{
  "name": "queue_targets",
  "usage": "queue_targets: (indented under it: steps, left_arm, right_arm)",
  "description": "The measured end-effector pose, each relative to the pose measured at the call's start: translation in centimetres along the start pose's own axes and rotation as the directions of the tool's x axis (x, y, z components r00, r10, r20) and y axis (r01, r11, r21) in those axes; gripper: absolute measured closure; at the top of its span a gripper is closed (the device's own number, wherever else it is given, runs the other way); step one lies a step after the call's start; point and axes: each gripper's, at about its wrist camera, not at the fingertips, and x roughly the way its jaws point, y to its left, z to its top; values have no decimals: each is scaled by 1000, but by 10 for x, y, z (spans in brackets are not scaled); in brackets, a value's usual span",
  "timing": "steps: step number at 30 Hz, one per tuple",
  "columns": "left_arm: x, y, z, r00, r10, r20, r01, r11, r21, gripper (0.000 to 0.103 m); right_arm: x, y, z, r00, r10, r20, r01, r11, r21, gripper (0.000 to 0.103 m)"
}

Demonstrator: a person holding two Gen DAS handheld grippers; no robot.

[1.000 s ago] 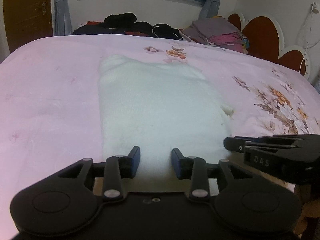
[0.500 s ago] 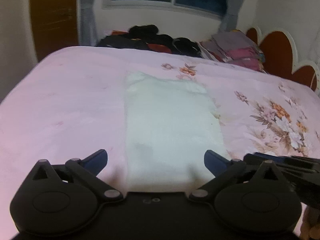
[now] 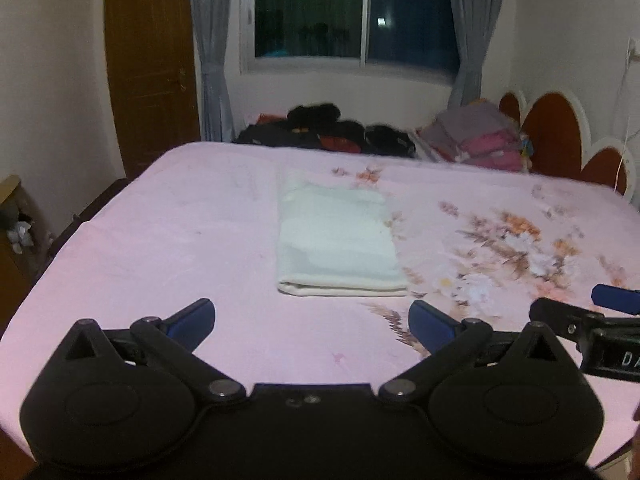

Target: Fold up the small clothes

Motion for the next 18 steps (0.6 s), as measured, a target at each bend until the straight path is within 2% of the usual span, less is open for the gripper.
queue_targets:
  steps: [4, 10, 18]
  left_arm:
    - [-29, -1, -7, 1000, 25, -7, -25, 997, -72, 0]
    - [-50, -8, -13, 994, 105, 30, -105, 994, 0, 0]
    - [-60, -9, -11, 993, 113, 31, -112, 994, -15, 0]
  right_arm:
    - [-34, 12, 2, 998, 3, 58, -2, 1000, -28, 0]
    - [-58, 19, -1, 996, 18, 87, -16, 1000, -27, 0]
    - [-70, 20, -2, 994, 5, 107, -1, 1000, -29, 0]
